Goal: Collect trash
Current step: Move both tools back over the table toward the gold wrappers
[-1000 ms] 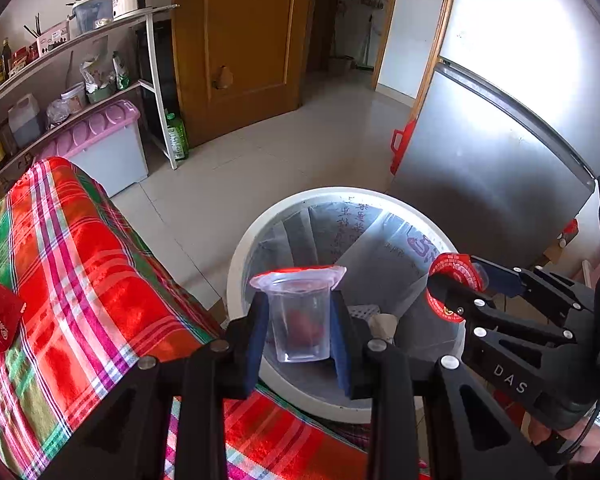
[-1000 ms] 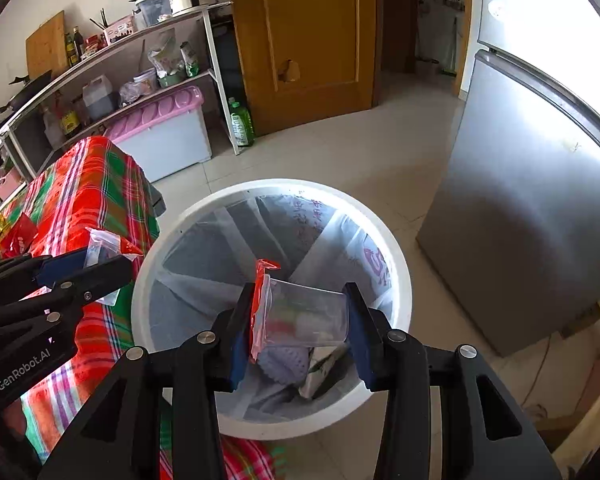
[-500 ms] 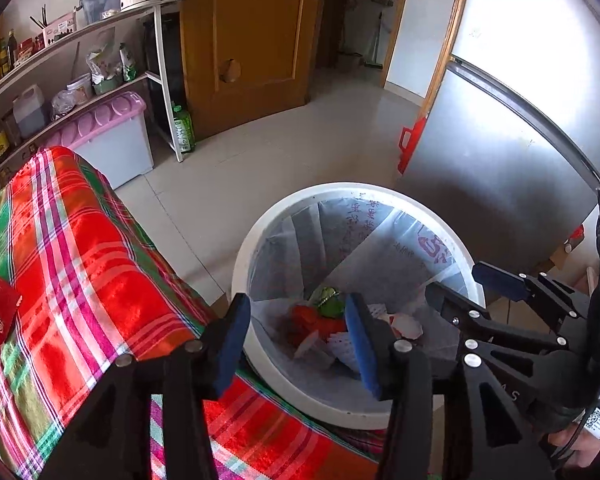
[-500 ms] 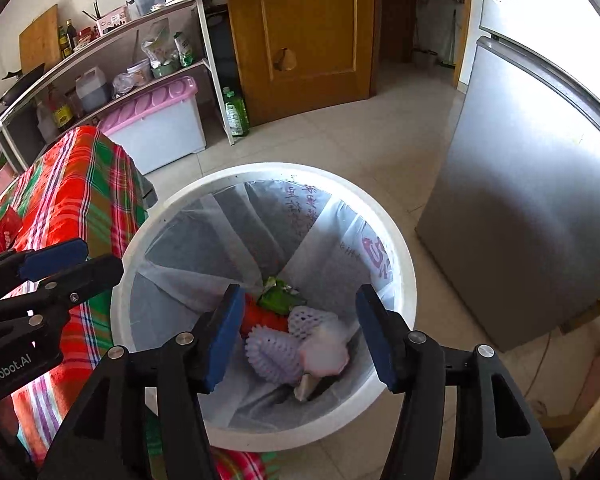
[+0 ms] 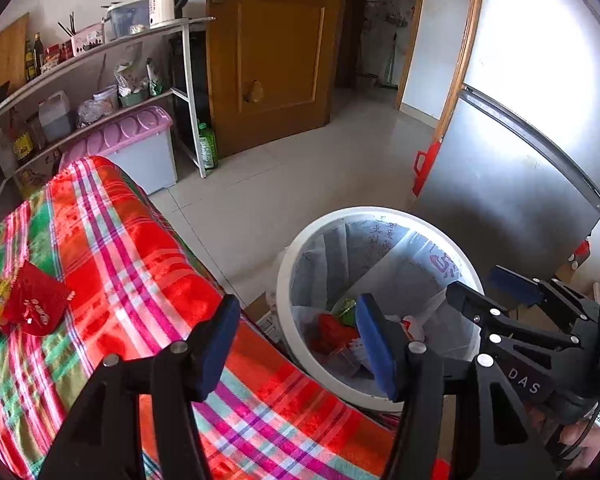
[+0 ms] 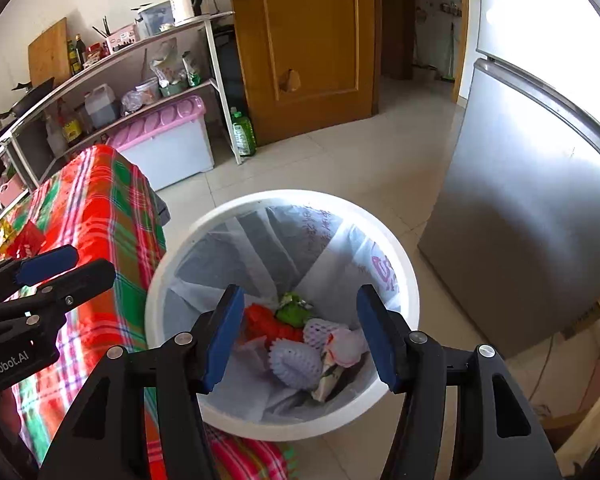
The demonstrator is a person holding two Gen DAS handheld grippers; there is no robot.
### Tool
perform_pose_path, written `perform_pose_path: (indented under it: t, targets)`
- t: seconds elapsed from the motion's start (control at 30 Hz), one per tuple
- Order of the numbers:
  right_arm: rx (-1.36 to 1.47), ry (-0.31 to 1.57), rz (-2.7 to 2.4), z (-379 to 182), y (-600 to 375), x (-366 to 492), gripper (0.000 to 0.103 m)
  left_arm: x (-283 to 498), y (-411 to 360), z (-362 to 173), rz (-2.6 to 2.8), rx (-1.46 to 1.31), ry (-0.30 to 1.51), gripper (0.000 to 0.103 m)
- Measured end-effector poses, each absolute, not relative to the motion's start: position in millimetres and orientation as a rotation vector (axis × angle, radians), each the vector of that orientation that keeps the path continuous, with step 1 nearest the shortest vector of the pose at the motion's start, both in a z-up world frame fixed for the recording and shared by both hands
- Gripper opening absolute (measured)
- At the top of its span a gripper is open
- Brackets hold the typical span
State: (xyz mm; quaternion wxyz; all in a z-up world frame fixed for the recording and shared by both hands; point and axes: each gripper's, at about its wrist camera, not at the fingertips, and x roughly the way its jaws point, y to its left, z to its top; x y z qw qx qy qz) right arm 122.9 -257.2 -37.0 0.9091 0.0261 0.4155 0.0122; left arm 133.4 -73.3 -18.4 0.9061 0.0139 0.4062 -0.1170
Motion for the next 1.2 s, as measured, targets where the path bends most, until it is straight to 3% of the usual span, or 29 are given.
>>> perform_pose_path:
  t: [0.63,1.2]
  targets:
    - [0.011,0.765,0.167,-3.6,-179.4,112.8,0.059,99.2,21.6,8.6,-0.09,-0.038,0.751,0.074]
    - [-0.067,0.752,0.347,-1.1,-80.9,125.9,0.06,79.4,132.5,0.8,0.086,-0.118,0.762,0.082]
